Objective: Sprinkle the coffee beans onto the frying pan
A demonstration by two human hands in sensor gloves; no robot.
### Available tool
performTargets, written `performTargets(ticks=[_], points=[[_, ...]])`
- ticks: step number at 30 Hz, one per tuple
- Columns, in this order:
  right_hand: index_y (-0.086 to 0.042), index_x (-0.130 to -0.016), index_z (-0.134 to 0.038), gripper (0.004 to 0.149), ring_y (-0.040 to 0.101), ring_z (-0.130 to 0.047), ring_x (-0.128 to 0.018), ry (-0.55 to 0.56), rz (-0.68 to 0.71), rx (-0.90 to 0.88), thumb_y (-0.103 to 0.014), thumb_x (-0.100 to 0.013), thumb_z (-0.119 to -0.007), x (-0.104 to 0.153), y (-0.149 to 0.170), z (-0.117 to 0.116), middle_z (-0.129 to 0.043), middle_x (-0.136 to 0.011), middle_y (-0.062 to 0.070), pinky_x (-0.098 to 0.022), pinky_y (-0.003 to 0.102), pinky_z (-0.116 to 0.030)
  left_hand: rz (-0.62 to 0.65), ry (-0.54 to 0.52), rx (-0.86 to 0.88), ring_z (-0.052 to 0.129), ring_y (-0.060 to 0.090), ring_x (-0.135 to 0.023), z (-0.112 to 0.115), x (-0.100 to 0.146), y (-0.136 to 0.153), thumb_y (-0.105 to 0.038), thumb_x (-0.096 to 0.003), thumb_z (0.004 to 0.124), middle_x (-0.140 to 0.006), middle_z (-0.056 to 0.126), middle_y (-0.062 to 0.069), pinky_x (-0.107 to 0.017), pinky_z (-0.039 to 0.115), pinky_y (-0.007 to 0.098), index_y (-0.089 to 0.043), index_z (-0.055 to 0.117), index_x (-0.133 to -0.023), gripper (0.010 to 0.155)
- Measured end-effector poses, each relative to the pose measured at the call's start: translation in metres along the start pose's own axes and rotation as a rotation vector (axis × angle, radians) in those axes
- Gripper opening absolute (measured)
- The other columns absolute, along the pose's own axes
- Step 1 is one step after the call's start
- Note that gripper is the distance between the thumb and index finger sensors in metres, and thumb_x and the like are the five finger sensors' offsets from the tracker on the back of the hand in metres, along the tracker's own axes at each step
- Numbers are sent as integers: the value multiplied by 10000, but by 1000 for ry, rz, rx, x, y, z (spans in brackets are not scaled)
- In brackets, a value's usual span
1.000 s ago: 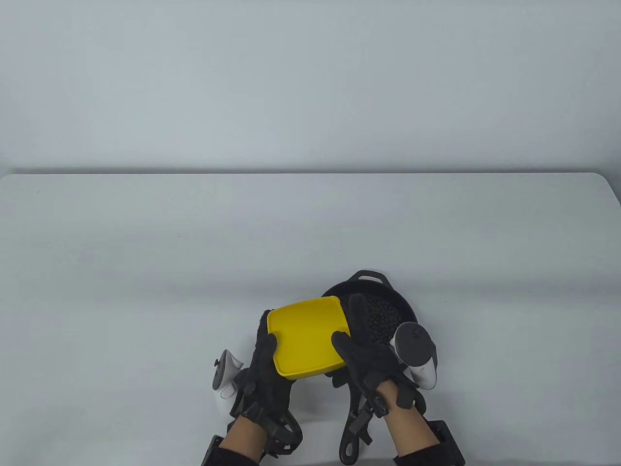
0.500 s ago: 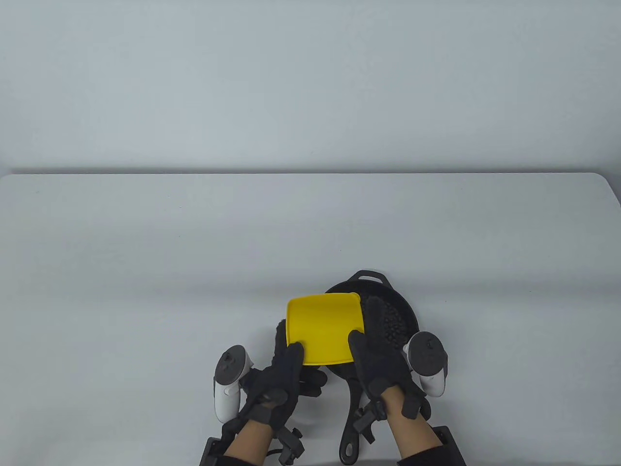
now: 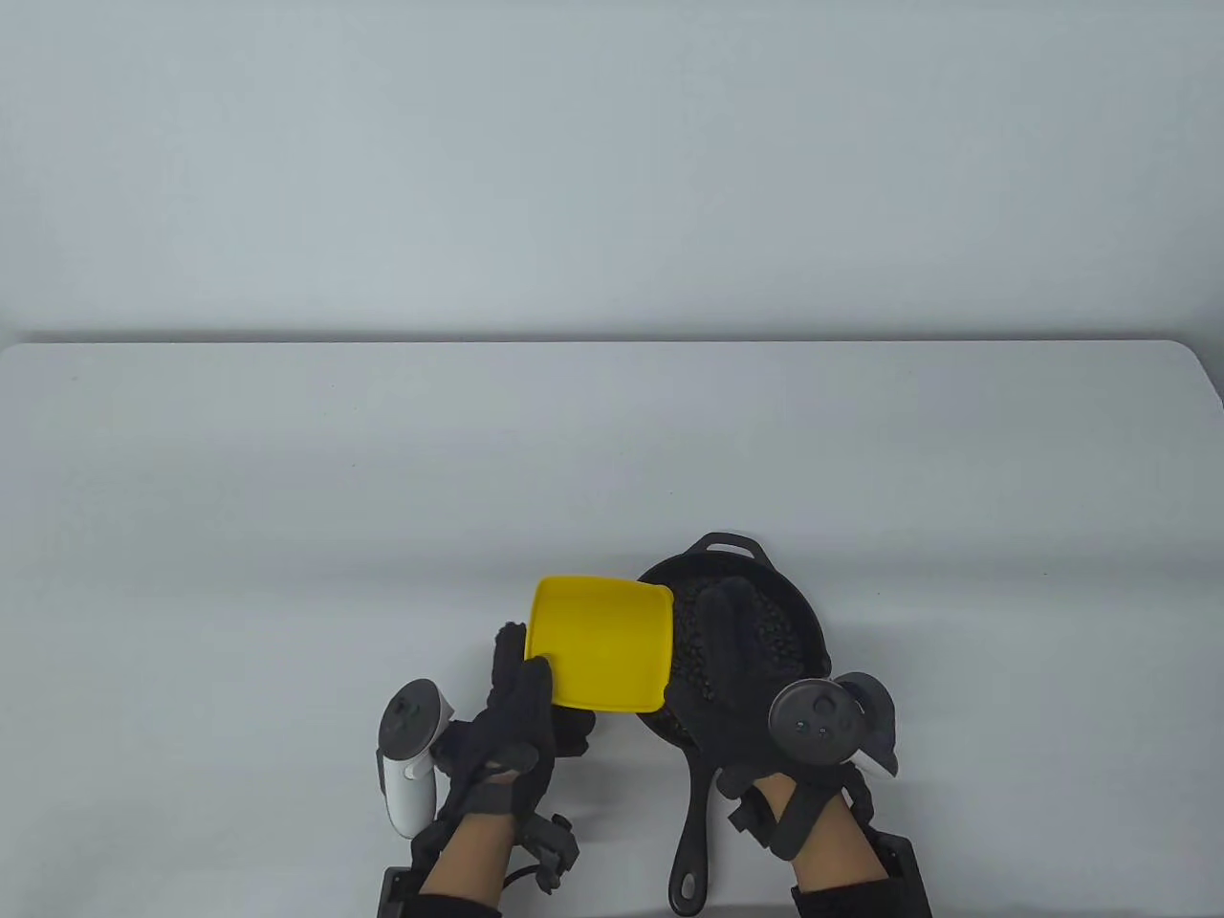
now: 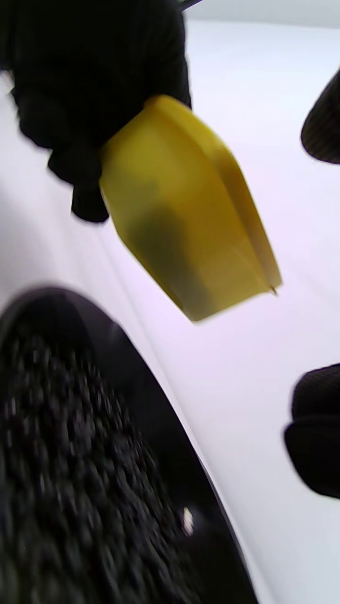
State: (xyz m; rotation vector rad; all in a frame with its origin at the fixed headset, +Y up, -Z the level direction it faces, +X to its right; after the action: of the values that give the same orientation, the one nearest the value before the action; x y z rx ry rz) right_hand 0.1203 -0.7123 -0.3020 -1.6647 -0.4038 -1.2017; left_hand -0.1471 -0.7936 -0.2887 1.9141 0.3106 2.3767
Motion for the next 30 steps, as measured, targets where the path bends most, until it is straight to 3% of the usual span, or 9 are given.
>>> performTargets(ticks=[2,4,8,12,18,30], points=[[-133,-1102,-86,834,607,-254,-969,-79,-45,78,-578,-601,-583,-2,6,0,34,-1057,224,-648,687,-363,-19,-47,21,819,425,-739,-11,1,2,-601,-555,477,-1047,304,306,-537,799,423,-215,87,-1064,749],[-123,-1093,-80,840,541,-14,-927,-176,-140,174,-563,-603,-602,-2,18,0,83,-1029,190,-603,659,-123,-22,-89,48,811,441,-754,-22,2,4,-583,-558,476,-1046,261,313,-555,798,433,-195,82,-1058,746],[-114,-1064,-8,871,475,148,-839,-325,-304,260,-580,-611,-589,7,47,1,168,-974,170,-525,604,12,-52,-185,77,802,459,-767,-43,7,11,-565,-569,486,-1057,231,302,-567,788,454,-174,98,-1062,740],[-129,-1082,-62,845,457,152,-835,-271,-350,187,-568,-606,-605,13,61,8,139,-978,158,-510,584,34,-112,-255,61,792,474,-771,-57,10,17,-550,-576,493,-1053,213,307,-569,780,465,-162,105,-1064,734],[-129,-1093,-78,838,458,156,-834,-283,-363,173,-569,-606,-599,13,65,3,137,-982,161,-504,580,43,-221,-327,5,799,476,-764,-72,17,23,-541,-582,506,-1044,232,314,-560,785,464,-150,131,-1066,726],[-130,-1099,-91,832,463,153,-833,-283,-357,195,-567,-605,-599,12,62,-1,131,-987,170,-498,578,48,-281,-390,-77,751,482,-804,-81,23,21,-525,-588,552,-1074,331,268,-588,752,474,-160,223,-1086,700]])
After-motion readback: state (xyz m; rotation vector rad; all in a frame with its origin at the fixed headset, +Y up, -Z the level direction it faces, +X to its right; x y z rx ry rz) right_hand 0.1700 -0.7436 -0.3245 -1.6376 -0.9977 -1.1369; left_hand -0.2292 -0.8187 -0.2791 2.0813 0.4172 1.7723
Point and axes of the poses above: the tracker on the back of each hand, its own y axis roughly to the little-finger side, its own x axis roughly from the fingertips to the wrist, z = x × y, the point moved 5 cm from there along -x, roughly from the wrist to the fingertips
